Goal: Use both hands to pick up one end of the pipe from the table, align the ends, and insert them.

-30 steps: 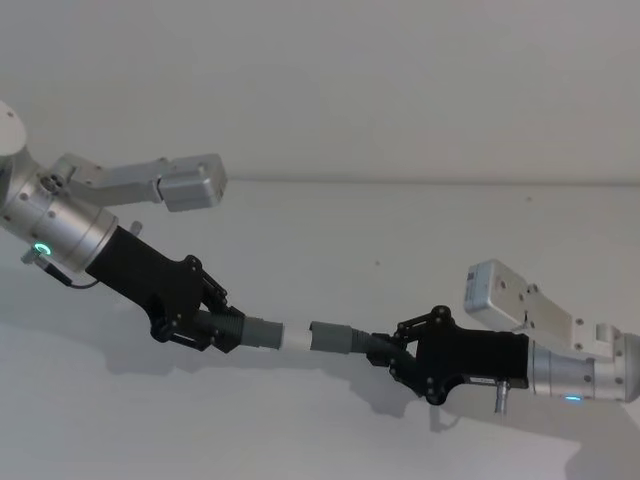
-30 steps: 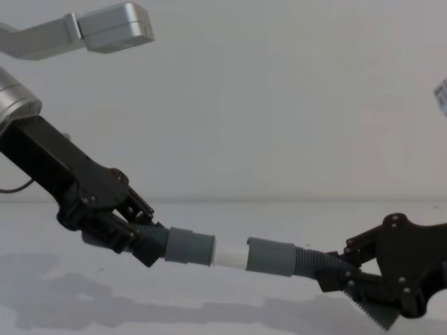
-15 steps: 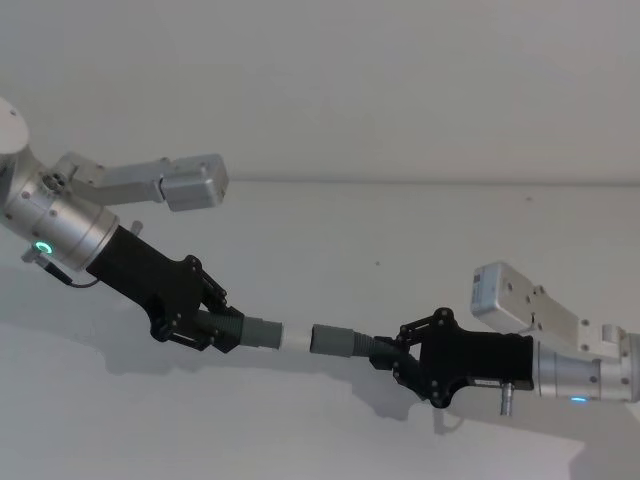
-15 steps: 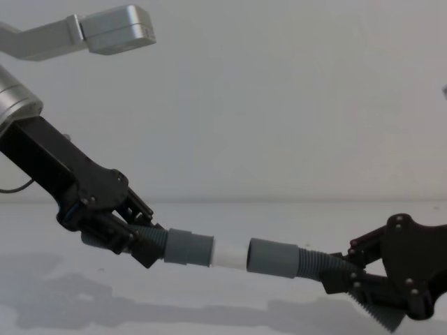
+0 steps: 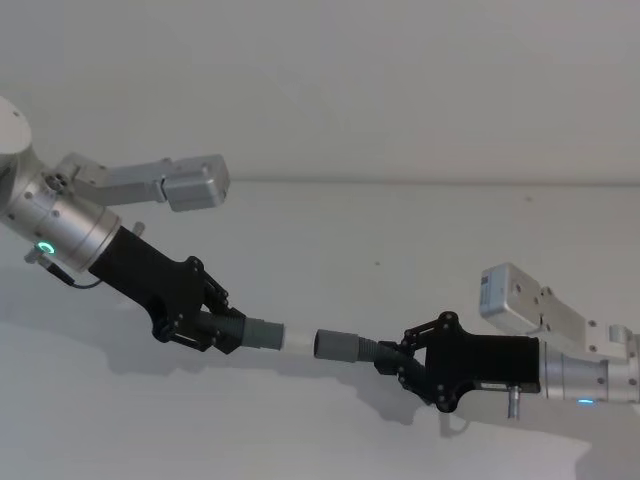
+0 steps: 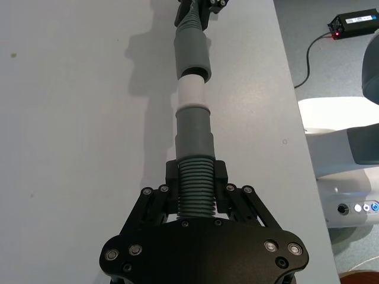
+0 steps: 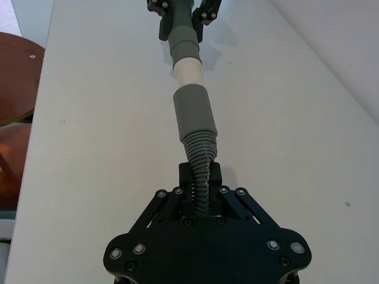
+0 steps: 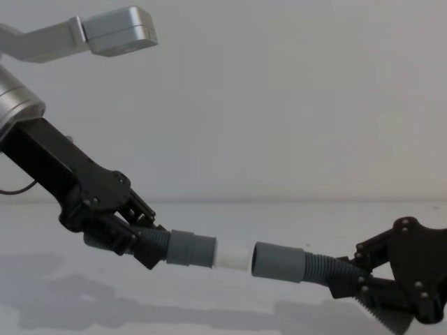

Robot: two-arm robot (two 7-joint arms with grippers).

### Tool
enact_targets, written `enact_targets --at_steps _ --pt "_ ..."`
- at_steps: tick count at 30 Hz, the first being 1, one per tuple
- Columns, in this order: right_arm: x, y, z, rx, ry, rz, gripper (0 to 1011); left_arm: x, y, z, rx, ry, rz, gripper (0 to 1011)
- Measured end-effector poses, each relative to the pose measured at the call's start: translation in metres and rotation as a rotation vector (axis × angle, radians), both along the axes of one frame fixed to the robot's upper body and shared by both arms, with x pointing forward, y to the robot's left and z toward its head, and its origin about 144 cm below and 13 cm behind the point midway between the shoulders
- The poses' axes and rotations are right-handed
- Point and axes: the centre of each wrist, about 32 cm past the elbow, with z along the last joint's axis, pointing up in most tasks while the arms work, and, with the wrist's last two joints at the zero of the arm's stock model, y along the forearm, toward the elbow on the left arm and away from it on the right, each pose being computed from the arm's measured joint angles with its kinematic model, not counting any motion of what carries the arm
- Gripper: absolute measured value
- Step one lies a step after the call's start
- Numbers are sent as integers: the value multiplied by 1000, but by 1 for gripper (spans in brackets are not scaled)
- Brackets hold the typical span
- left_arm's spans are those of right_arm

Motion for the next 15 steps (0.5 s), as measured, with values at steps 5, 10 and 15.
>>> enact_targets --at_steps 5,10,15 --pt "0 -1 0 0 5 -1 133 0 -1 -1 -6 3 -5 317" --pt "0 0 -1 0 14 -4 133 1 -2 -2 -14 7 -10 317" --pt "0 0 -1 0 19 -8 133 1 -4 -4 -21 13 -15 317"
